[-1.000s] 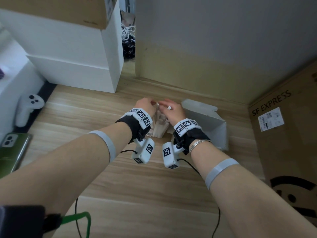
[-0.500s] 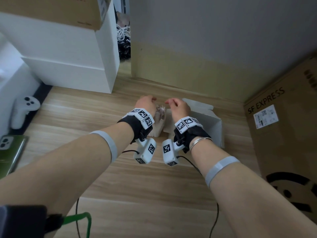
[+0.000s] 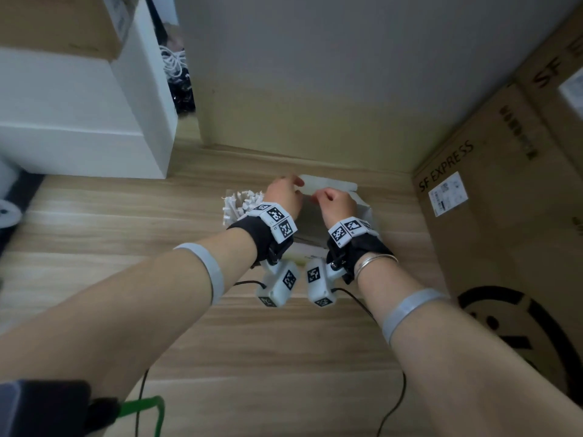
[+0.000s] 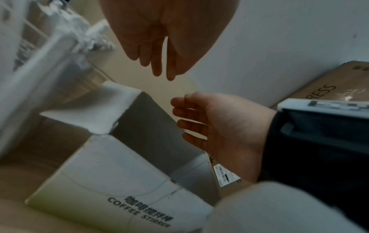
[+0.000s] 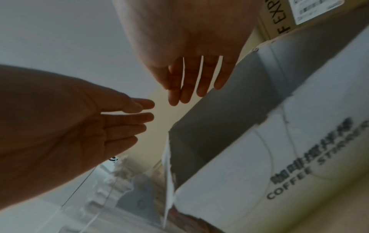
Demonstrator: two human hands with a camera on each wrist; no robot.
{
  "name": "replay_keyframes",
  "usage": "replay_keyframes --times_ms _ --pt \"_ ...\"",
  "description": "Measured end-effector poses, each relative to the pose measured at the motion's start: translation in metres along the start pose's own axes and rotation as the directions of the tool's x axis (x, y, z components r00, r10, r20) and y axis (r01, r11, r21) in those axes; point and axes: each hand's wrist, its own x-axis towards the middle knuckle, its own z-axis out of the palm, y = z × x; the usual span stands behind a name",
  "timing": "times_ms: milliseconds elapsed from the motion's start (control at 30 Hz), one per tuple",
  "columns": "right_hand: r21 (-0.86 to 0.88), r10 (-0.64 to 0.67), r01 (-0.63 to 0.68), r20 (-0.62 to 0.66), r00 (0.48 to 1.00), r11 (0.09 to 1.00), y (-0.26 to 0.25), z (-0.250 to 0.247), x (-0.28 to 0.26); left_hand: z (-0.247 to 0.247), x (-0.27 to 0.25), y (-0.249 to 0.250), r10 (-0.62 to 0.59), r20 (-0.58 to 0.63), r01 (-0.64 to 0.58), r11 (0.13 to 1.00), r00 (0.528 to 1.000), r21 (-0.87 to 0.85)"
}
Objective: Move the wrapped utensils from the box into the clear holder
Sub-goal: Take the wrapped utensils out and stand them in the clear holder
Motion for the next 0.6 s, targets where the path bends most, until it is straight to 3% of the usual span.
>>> replay_keyframes --times_ms 267,600 --pt "-0.022 0.045 -0.043 0.074 0.996 0.999 0.028 -0.020 -0.006 0.022 0.003 0.005 -0.208 0.207 0.198 0.978 0.956 0.066" --pt "-0.103 0.101 -0.084 0.165 0.981 0.991 0.045 -0.021 -0.003 0.022 0.008 0.000 -0.369 0.270 0.316 0.923 0.889 0.220"
